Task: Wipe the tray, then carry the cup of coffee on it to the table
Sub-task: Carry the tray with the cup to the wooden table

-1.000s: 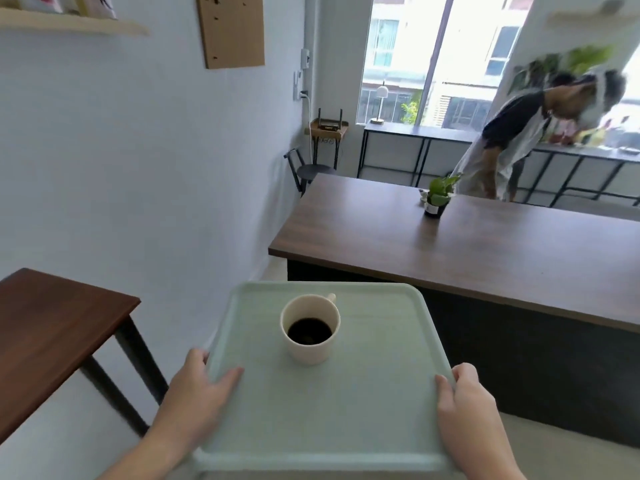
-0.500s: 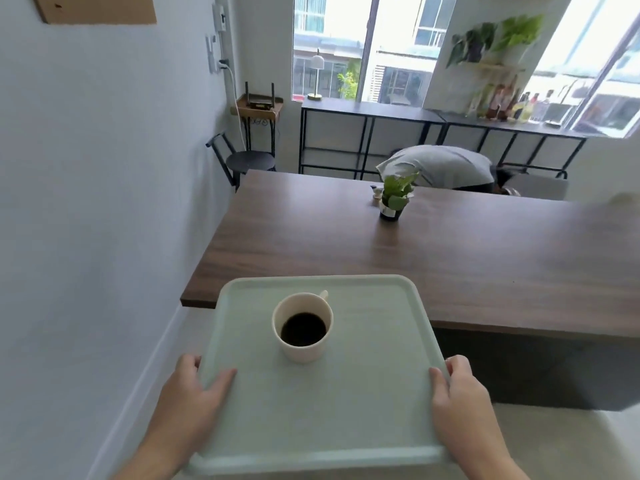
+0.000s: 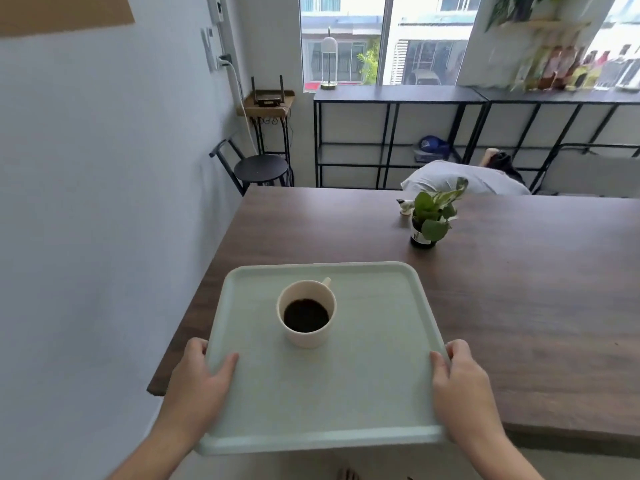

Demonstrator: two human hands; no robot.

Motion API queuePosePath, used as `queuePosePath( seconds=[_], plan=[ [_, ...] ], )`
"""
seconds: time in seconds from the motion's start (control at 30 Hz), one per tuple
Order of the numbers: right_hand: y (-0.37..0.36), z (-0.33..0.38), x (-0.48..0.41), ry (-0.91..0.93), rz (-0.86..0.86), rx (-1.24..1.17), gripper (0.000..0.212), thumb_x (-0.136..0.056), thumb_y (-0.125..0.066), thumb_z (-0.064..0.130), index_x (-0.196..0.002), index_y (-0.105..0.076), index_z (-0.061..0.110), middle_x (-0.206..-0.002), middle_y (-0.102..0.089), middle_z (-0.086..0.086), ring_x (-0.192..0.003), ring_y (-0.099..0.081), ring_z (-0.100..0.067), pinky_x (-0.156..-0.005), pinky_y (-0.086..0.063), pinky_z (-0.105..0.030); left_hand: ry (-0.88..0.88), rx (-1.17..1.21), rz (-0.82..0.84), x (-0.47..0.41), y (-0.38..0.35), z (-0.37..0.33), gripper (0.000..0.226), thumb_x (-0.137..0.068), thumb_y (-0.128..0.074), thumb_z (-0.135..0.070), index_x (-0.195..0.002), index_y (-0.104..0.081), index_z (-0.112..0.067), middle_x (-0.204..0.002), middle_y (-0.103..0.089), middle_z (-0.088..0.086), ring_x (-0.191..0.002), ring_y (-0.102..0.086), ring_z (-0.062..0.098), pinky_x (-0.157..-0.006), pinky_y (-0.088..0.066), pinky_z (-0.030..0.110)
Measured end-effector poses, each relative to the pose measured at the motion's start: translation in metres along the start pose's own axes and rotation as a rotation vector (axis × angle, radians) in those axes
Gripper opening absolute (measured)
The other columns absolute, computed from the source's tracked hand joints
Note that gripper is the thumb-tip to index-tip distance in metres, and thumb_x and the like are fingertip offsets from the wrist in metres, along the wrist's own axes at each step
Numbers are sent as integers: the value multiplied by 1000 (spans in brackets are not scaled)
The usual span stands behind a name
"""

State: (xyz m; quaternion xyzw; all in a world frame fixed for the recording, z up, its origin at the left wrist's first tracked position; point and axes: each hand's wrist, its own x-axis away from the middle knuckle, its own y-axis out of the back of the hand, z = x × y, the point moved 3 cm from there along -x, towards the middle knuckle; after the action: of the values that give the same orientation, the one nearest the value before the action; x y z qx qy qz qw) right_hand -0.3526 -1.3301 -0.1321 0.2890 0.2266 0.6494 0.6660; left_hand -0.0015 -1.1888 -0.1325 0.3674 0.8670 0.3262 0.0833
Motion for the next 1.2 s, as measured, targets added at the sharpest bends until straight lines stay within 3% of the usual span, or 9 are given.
queuePosePath(
  seconds=[0.13,0.3,0.37,0.47,0.83,1.07,1.2],
  plan=[
    [-23,13,-54,-44,41,4,16,-96,-55,22,-84,-46,18,-68,-59,2,-69,-55,-32,-59,-39,-39,68,-63,-29,-48,-15,-6,15,-90,-65,-25,-87,-50,-24,-82,-68,-2,-76,-64,18,-62,-45,38],
    [-48,29,-100,-17,31,-17,21,-95,-58,13,-79,-45,15,-69,-56,0,-65,-50,-25,-62,-37,-39,35,-113,-60,-98,-33,-8,13,-94,-57,-22,-85,-48,-27,-79,-65,-4,-69,-61,12,-55,-43,33],
    [-57,33,-110,-24,-2,48,17,-95,-57,17,-80,-47,17,-69,-58,3,-67,-53,-24,-72,-38,-41,26,-138,-52,-115,-38,-8,13,-94,-55,-23,-84,-48,-27,-77,-64,-4,-68,-61,13,-55,-42,34],
    [-72,35,-121,-55,-28,220,11,-93,-55,23,-84,-51,19,-72,-62,4,-76,-57,-26,-84,-28,-42,-5,-177,-39,-137,-46,-8,15,-95,-53,-24,-82,-46,-27,-73,-62,-4,-64,-60,15,-53,-41,33],
    [-100,36,-138,-71,-153,247,18,-92,-61,17,-79,-48,16,-67,-56,4,-69,-50,-27,-75,-24,-38,-128,-283,103,-196,-65,-13,16,-98,-44,-26,-84,-37,-25,-72,-59,-1,-61,-57,19,-50,-38,35],
    [-105,31,-147,-53,-194,214,24,-90,-62,25,-70,-49,22,-59,-54,5,-64,-54,-22,-76,-30,-39,-243,-442,71,-204,-66,-13,16,-97,-44,-28,-86,-35,-20,-73,-55,0,-59,-57,29,-51,-43,39],
    [-107,27,-151,-42,-215,179,26,-89,-62,31,-68,-49,24,-54,-54,3,-60,-55,-13,-76,-28,-36,-292,-469,48,-205,-66,-11,15,-97,-46,-27,-86,-36,-22,-78,-53,-3,-59,-56,27,-50,-44,38]
  ],
)
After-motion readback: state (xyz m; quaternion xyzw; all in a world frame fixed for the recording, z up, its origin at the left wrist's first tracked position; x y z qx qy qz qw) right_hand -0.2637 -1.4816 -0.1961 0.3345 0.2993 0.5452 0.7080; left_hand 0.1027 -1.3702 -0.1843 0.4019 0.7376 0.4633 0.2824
